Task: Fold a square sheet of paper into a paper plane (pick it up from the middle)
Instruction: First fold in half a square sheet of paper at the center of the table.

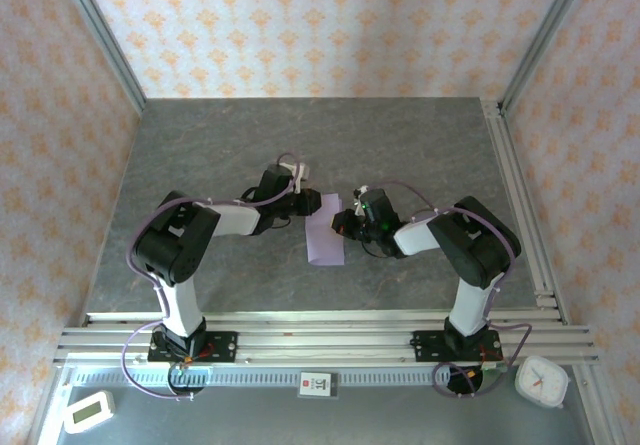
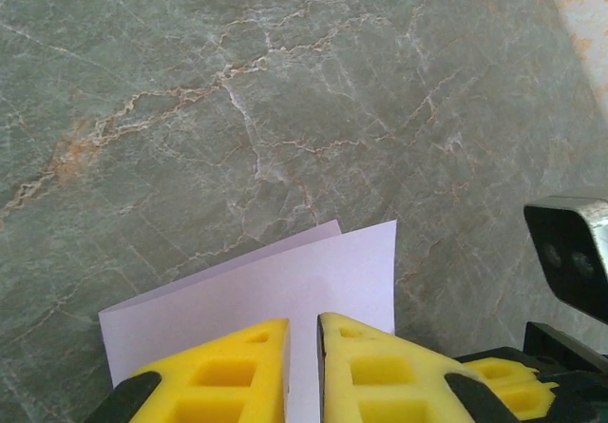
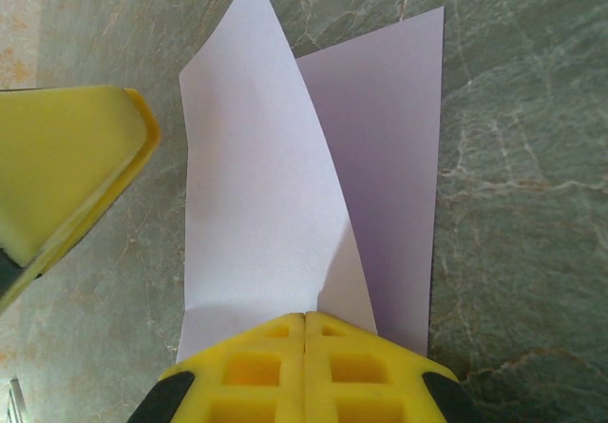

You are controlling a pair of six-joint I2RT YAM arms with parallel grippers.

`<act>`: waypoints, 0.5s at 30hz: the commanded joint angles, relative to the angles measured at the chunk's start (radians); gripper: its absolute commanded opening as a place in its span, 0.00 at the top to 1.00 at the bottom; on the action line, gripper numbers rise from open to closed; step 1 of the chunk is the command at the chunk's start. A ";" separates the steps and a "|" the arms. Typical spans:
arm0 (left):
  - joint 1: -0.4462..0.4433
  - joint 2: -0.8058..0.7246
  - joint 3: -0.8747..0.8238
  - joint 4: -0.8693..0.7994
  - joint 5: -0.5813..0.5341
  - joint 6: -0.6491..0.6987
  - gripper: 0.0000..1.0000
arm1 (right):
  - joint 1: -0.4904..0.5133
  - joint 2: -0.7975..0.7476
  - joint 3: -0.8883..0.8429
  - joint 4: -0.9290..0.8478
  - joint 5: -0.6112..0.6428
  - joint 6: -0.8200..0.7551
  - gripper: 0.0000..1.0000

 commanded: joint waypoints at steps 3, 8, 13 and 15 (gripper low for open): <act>0.021 0.042 0.012 0.000 -0.033 0.027 0.83 | 0.002 0.077 -0.050 -0.205 0.087 -0.031 1.00; 0.028 0.056 0.022 -0.001 -0.037 0.033 0.84 | 0.001 0.077 -0.048 -0.206 0.087 -0.032 1.00; 0.028 0.092 0.026 -0.010 -0.051 0.045 0.84 | 0.001 0.080 -0.047 -0.205 0.086 -0.033 1.00; 0.027 0.095 0.023 -0.012 -0.056 0.049 0.85 | 0.002 0.080 -0.044 -0.206 0.084 -0.033 1.00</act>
